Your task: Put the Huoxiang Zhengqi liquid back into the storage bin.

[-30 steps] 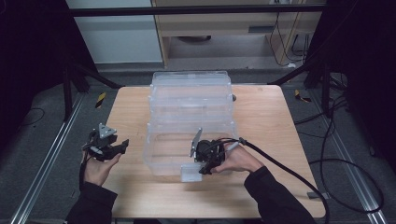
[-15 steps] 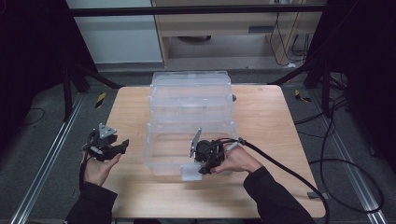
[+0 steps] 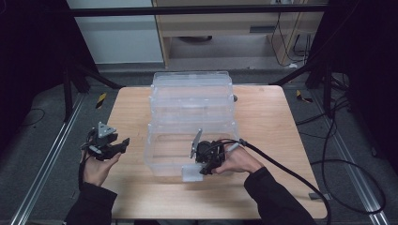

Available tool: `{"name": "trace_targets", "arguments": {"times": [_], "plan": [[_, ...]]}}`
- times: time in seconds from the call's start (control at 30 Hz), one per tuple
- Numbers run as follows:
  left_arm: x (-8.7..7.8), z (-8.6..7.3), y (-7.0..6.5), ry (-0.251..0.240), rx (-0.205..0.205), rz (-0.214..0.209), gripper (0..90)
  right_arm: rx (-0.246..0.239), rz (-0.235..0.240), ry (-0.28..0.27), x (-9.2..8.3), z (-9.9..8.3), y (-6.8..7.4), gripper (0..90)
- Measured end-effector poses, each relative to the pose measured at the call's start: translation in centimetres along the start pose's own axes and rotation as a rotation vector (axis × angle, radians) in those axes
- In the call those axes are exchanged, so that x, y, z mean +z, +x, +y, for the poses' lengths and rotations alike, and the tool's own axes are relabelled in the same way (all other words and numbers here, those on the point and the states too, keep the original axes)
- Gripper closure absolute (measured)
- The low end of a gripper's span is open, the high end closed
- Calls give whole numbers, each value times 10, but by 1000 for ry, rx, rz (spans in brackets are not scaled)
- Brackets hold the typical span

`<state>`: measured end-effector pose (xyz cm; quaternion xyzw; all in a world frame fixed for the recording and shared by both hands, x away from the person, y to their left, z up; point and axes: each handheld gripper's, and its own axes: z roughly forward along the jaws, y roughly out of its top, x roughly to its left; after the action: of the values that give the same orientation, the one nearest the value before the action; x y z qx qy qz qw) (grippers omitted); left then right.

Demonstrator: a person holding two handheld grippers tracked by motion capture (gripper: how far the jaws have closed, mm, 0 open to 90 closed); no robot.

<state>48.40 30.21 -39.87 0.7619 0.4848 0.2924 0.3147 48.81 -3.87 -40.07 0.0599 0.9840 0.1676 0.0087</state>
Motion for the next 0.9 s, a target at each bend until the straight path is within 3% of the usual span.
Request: {"name": "trace_targets", "arguments": {"times": [0.3,0.9], "plan": [[-9,15,3,-55,10,-11,483,3,-3,7,0,1,1,667],[-10,57,-5,-84,116,-44,478,-2,-9,0,0,0,2,667]]}}
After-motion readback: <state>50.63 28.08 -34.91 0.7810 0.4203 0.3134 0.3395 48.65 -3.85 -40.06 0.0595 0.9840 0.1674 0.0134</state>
